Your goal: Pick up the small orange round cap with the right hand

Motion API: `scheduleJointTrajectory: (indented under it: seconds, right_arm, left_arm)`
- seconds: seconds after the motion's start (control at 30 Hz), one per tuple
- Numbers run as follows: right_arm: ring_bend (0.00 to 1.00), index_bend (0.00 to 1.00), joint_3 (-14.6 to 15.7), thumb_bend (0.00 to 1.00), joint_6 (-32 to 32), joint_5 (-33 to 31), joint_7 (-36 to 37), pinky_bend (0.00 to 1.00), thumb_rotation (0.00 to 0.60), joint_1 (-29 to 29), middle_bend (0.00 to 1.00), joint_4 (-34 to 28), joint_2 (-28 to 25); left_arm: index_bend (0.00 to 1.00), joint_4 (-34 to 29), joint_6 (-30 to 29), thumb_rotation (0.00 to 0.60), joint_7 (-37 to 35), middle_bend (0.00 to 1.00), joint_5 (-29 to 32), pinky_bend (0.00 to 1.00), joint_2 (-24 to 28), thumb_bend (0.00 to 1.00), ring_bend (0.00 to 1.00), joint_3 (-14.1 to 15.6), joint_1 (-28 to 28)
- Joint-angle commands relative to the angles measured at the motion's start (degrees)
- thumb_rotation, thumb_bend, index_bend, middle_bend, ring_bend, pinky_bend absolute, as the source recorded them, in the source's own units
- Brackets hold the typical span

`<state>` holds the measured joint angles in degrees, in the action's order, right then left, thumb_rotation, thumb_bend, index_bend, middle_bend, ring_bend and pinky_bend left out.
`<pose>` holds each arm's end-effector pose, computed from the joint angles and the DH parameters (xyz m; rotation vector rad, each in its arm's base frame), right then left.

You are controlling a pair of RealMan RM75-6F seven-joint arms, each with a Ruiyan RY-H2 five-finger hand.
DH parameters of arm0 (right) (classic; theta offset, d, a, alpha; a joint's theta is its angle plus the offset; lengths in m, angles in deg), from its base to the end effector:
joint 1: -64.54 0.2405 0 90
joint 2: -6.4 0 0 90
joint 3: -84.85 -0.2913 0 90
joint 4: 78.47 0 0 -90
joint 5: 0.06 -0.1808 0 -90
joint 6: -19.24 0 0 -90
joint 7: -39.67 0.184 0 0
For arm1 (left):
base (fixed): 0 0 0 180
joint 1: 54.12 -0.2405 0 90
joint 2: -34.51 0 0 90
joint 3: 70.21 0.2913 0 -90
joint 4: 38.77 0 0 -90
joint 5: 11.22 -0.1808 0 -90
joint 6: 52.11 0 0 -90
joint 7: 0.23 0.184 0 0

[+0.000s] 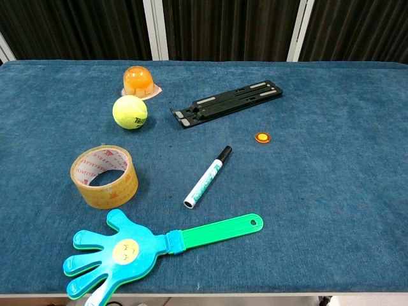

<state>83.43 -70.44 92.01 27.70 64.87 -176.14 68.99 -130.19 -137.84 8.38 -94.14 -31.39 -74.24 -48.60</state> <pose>-0.3105 -0.1901 0.2053 1.4417 -0.7574 0.8313 -0.3359 0.2287 0.2008 -1.3696 -0.7966 -0.8058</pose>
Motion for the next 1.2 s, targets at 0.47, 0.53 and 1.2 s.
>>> scheduleJointTrajectory:
  seconds: [0.47,0.53,1.2]
  right_arm:
    - [0.05,0.00,-0.1,0.26,1.3,-0.6,2.3,0.01,0.600,0.6,0.00,0.8,0.1]
    - [0.06,0.00,-0.2,0.26,2.4,-1.0,4.9,0.01,0.600,1.3,0.00,1.9,0.1]
    - [0.05,0.00,-4.5,0.26,20.5,-8.0,18.4,0.01,0.600,13.0,0.00,14.5,5.7]
  left_arm:
    - [0.19,-0.2,-0.1,0.600,0.2,0.03,0.2,0.17,0.0,0.23,0.01,0.0,-0.1]
    - [0.19,-0.3,-0.3,0.600,0.1,0.03,0.2,0.17,0.0,0.23,0.01,-0.1,-0.2]
    - [0.19,-0.9,-1.3,0.600,1.5,0.03,0.5,0.17,-0.5,0.23,0.01,-0.2,-0.8]
